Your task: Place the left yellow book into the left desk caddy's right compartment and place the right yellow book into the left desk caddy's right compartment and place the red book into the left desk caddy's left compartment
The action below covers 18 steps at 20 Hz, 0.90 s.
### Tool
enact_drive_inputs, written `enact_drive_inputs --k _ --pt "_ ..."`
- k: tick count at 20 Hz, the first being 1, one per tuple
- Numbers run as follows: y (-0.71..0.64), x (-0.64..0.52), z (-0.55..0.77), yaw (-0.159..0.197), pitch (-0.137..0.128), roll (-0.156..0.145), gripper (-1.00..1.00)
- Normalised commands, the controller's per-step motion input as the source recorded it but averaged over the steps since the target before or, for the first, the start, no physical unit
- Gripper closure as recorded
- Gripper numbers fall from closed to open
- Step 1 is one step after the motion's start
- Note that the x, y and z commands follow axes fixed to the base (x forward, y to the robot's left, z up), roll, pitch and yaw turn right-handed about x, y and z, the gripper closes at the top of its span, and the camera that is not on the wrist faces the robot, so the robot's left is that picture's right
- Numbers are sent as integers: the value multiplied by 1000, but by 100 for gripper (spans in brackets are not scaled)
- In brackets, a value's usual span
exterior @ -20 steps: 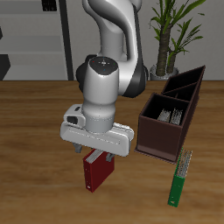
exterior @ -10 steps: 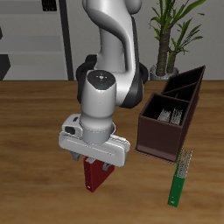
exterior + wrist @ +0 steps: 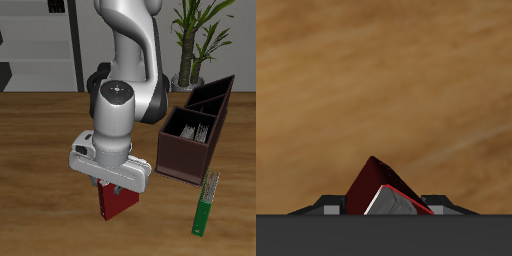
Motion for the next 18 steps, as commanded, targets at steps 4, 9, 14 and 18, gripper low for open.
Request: enact_drive_inputs --k 4,9,14,18 --pt "-103 -145 223 -42 -17 -28 100" --pt "-18 -194 480 -7 -50 -44 100" --pt "-23 -336 792 6 -62 -56 100" --pt "-44 -265 606 6 -27 -55 100"
